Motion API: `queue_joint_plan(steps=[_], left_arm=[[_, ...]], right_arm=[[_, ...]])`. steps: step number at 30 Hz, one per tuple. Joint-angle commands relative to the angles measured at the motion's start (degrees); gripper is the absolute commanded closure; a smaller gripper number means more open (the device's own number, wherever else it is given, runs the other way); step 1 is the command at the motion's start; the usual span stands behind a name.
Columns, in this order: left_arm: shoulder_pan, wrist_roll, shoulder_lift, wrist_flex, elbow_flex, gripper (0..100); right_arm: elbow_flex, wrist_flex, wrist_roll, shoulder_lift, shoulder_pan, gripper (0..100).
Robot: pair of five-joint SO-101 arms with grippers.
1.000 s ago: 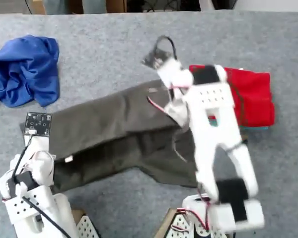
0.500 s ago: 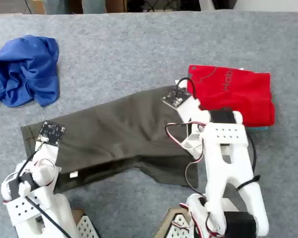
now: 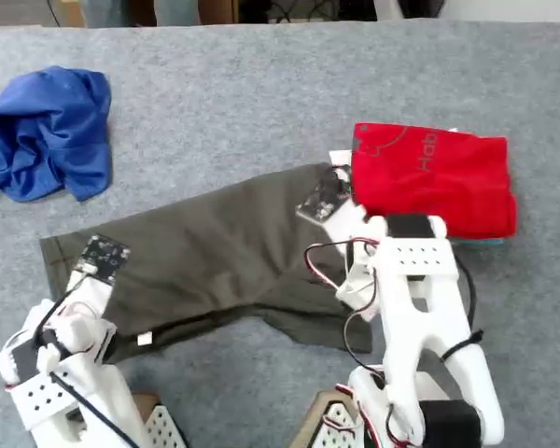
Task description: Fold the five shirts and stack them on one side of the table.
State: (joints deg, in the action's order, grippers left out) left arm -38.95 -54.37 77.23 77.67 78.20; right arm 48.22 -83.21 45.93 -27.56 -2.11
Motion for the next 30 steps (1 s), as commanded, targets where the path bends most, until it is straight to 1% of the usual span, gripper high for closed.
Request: queue_joint_plan(steps=[1,2,4,6,7,8,9,11,12,13,16,18,20,21,23,26,30], left_arm=[[-6.11,-1.58,0.09,1.93,-12.62,74],[-7.78,-1.41,0.09,1.93,-14.81,75],[-9.45,-1.23,-0.35,1.85,-19.03,84],[-8.92,-1.14,-0.44,1.85,-21.76,97],[-7.78,-1.14,-0.44,2.02,-22.46,98],[-6.99,-0.26,-0.44,2.02,-22.81,95],[-5.85,1.85,-0.53,1.76,-23.08,95],[-2.07,7.65,-1.14,-0.62,-22.64,98],[0.04,11.16,-2.11,-2.37,-22.11,97],[2.15,15.12,-3.69,-4.22,-21.67,97],[6.46,27.16,-11.52,-11.69,-20.88,97],[6.99,34.11,-18.37,-17.32,-20.97,97],[7.08,38.95,-25.41,-22.77,-21.41,97],[7.08,40.35,-28.84,-24.97,-21.85,97],[7.08,40.62,-34.64,-27.25,-22.64,97],[6.99,40.62,-42.02,-27.43,-25.19,97],[6.64,40.62,-47.65,-27.43,-26.59,97]], right_arm=[[-8.48,-3.34,0.97,-1.54,-0.97,67.1],[-10.59,-3.87,0.09,-1.27,-0.97,70.1],[-14.99,-4.48,-3.43,-1.1,-2.37,81.2],[-17.63,-4.13,-8.62,-1.1,-5.27,96.9],[-18.15,-3.16,-10.9,-0.92,-7.38,98.7],[-18.15,-2.2,-12.92,-0.4,-9.67,95.0],[-17.71,-0.88,-14.95,0.66,-12.13,93.6],[-16.75,3.16,-18.11,4.62,-16.97,95.6],[-16.66,5.98,-19.6,7.34,-18.64,98.2],[-16.66,9.14,-21.1,10.33,-19.69,98.6],[-17.01,18.81,-25.93,19.56,-20.22,98.4],[-18.51,22.15,-28.75,24.84,-20.31,98.4],[-20.18,23.65,-30.77,29.14,-20.4,98.4],[-20.88,23.65,-31.38,30.73,-20.48,98.4],[-21.67,22.07,-31.47,32.48,-20.84,98.4],[-20.7,18.29,-31.47,32.22,-22.51,98.4],[-16.92,12.75,-31.47,28.44,-24.62,98.4]])
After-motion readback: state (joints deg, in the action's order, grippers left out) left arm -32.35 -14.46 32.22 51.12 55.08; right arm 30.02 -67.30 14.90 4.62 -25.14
